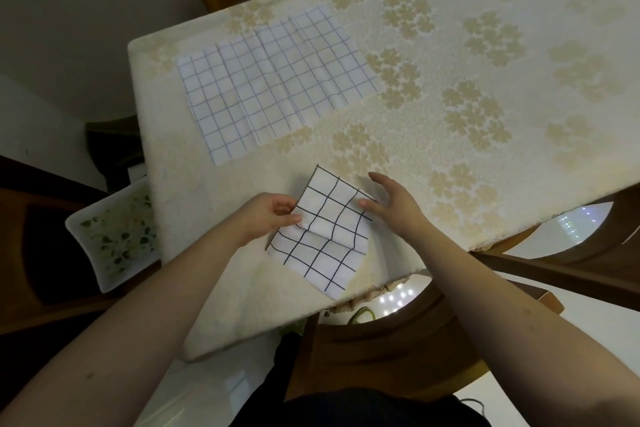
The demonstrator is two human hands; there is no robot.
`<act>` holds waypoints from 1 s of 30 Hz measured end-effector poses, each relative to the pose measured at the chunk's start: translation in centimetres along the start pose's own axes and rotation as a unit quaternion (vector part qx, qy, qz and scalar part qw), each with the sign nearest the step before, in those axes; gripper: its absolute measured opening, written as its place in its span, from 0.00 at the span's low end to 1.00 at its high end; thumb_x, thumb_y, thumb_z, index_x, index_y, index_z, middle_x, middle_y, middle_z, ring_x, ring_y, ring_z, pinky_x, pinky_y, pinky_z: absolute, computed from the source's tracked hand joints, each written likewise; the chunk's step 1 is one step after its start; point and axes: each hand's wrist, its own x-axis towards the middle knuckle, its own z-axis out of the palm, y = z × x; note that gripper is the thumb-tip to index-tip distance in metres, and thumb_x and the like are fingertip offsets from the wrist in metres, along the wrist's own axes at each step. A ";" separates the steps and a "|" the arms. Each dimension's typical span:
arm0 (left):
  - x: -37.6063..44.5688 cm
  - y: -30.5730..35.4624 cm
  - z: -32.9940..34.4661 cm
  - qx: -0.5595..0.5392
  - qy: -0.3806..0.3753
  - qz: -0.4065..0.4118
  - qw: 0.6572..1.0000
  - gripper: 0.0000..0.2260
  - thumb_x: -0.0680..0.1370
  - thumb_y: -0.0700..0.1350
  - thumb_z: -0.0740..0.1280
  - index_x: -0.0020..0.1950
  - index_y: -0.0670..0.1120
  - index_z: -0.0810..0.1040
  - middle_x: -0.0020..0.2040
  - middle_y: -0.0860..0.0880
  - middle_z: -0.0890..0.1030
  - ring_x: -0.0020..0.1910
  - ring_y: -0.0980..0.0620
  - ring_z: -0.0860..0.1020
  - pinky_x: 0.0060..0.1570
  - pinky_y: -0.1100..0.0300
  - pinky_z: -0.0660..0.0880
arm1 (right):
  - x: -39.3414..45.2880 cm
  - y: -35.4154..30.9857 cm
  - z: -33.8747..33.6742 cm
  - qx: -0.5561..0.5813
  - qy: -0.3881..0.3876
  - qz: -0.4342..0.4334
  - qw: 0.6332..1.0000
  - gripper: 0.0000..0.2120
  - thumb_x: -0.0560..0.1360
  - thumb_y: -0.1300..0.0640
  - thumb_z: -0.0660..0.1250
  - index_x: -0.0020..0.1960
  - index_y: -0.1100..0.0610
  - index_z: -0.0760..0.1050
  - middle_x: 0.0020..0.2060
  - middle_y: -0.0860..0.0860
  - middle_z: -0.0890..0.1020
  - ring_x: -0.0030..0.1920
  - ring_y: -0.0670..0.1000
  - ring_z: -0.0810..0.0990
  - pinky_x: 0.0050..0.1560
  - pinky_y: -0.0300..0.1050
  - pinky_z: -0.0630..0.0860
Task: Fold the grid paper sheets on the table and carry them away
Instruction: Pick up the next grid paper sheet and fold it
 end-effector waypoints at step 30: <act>-0.6 -4.5 1.9 -0.182 0.077 -0.118 0.973 0.08 0.82 0.47 0.63 0.57 0.46 0.76 0.52 0.46 0.82 0.50 0.49 0.81 0.50 0.56 0.77 | -5.2 2.8 4.5 0.177 0.097 0.224 0.953 0.11 0.81 0.54 0.59 0.58 0.57 0.76 0.45 0.54 0.84 0.47 0.57 0.83 0.55 0.61 0.79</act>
